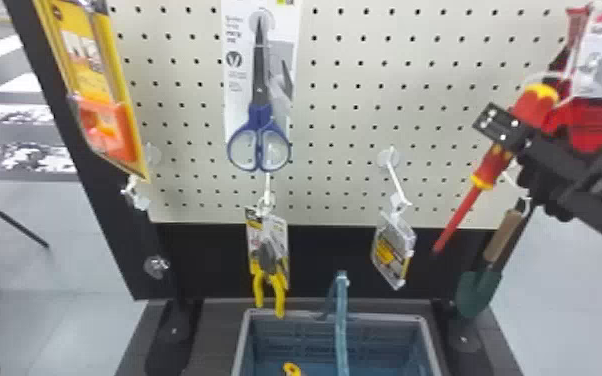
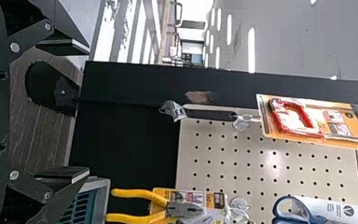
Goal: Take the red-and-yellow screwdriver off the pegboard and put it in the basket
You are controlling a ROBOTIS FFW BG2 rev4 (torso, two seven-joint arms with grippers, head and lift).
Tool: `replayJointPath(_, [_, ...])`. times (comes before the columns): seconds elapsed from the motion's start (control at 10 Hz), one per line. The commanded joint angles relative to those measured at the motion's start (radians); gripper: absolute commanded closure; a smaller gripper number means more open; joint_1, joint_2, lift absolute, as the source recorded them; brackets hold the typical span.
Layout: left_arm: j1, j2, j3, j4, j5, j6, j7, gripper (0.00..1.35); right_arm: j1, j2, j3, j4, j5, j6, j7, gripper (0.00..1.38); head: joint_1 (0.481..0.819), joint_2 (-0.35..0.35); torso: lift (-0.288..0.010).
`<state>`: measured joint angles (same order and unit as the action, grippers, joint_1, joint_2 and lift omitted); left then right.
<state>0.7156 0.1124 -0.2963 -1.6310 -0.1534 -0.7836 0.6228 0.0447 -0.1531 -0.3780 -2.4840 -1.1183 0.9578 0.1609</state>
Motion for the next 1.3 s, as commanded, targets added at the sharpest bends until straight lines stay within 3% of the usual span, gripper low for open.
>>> replayJointPath(0.0, [0.0,-0.003,0.002,0.0,0.0,0.0,0.0,0.36,0.044,0.015,0.001,0.033,-0.012,-0.037,0.0,1.03,0.549,0.0,-0.1])
replayJointPath(0.3, [0.002,-0.013,0.008,0.0,0.0,-0.003,0.0,0.36,0.104,0.041,0.018,0.097,-0.012,-0.088,0.017,1.03,0.549,0.0,-0.1])
replayJointPath(0.6, [0.004,-0.016,0.013,0.002,0.0,-0.006,0.0,0.36,0.106,0.043,0.064,0.222,0.035,-0.129,0.117,1.03,0.549,0.0,-0.1])
replayJointPath(1.2, [0.004,-0.031,0.02,0.022,-0.003,-0.017,-0.002,0.36,0.186,0.043,0.085,0.308,0.117,-0.189,0.19,1.03,0.549,0.0,-0.1])
